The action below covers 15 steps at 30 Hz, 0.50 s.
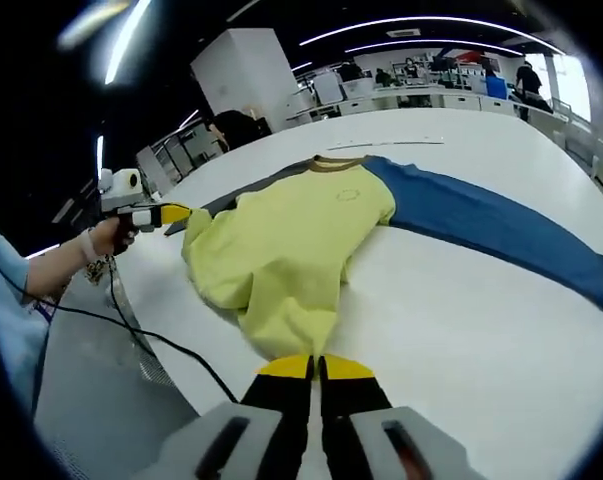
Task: Fold the garment on the visible template until the final outline fits inside the template.
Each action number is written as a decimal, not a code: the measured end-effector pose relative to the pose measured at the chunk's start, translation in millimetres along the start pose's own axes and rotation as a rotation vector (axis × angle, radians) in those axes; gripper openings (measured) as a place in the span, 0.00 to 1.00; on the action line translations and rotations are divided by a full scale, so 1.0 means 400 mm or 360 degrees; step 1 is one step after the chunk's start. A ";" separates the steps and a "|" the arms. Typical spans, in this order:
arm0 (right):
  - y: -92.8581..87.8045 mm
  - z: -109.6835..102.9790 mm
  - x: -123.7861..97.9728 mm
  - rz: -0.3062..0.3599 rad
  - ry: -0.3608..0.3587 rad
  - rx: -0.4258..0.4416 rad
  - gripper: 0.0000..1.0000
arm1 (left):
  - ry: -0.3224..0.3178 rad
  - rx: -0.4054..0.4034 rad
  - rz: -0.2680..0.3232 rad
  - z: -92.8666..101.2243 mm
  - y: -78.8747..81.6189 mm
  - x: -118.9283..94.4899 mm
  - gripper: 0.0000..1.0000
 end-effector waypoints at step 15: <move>-0.006 0.006 -0.010 0.0007 -0.0011 0.0020 0.00 | 0.0020 0.0079 -0.0152 -0.020 -0.026 0.099 0.02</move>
Point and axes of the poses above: the point that each gripper's makers call its tool centre point, and the gripper's own axes: x roughly forward along the fingers, z roughly to its right, y roughly out of its top, the point moved 7 cm from there along -x, roughly backward along the fingers, and after that the axes turned 8 degrees about -x, right-handed, at the moved point
